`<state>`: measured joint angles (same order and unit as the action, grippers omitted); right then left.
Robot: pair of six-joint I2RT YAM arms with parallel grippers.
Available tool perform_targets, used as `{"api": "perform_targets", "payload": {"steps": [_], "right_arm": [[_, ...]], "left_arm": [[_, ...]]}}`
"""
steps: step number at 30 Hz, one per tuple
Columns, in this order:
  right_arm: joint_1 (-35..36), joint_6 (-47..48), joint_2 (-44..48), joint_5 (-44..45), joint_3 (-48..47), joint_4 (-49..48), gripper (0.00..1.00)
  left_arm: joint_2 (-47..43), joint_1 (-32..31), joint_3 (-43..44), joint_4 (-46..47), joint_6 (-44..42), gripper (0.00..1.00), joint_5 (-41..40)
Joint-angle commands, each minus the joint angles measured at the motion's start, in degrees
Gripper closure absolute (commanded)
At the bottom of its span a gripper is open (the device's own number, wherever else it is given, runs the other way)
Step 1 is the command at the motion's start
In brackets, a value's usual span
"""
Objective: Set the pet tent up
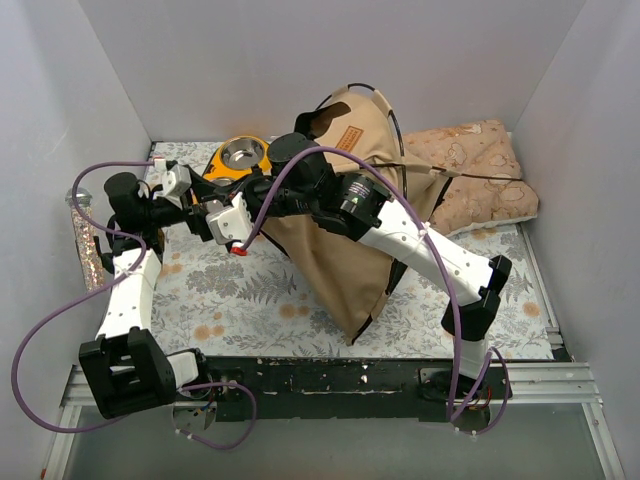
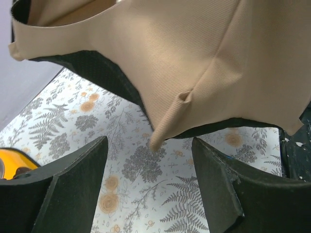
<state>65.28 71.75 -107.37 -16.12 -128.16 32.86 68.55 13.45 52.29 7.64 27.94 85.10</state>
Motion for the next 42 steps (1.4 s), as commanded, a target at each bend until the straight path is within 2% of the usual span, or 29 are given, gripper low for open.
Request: {"api": "perform_targets", "payload": {"steps": [1, 7, 16, 20, 24, 27, 42], "right_arm": [[0.56, -0.11, 3.84, 1.18, -1.74, -4.03, 0.99], [0.82, -0.11, 4.1, 1.79, -1.66, -4.56, 0.99], [0.73, -0.03, 7.44, 4.51, 3.79, -4.12, 0.99], [0.47, 1.02, 7.62, 6.71, 4.58, -2.29, 0.99], [-0.06, 3.4, 7.53, 10.75, 5.02, 2.9, 0.99], [-0.32, 3.84, 7.09, 14.0, 5.11, 6.59, 0.99], [-0.85, 0.42, 1.47, 17.79, 0.11, 18.11, 0.99]], "left_arm": [[-2.9, -2.72, -0.7, 2.47, -0.26, 0.34, 6.66], [-1.67, -3.52, -0.35, 2.38, 0.09, 0.57, 6.13], [-2.46, -3.52, 1.67, 0.8, 0.36, 1.0, 7.62], [-3.25, -3.17, 2.99, -1.82, -0.43, 1.0, 7.71], [-3.43, -1.15, 5.36, -12.8, -7.8, 1.0, 9.2], [-3.16, -0.53, 6.59, -16.68, -10.97, 1.0, 9.21], [-5.18, -0.62, 8.44, -17.31, -10.02, 1.0, 8.24]]}}
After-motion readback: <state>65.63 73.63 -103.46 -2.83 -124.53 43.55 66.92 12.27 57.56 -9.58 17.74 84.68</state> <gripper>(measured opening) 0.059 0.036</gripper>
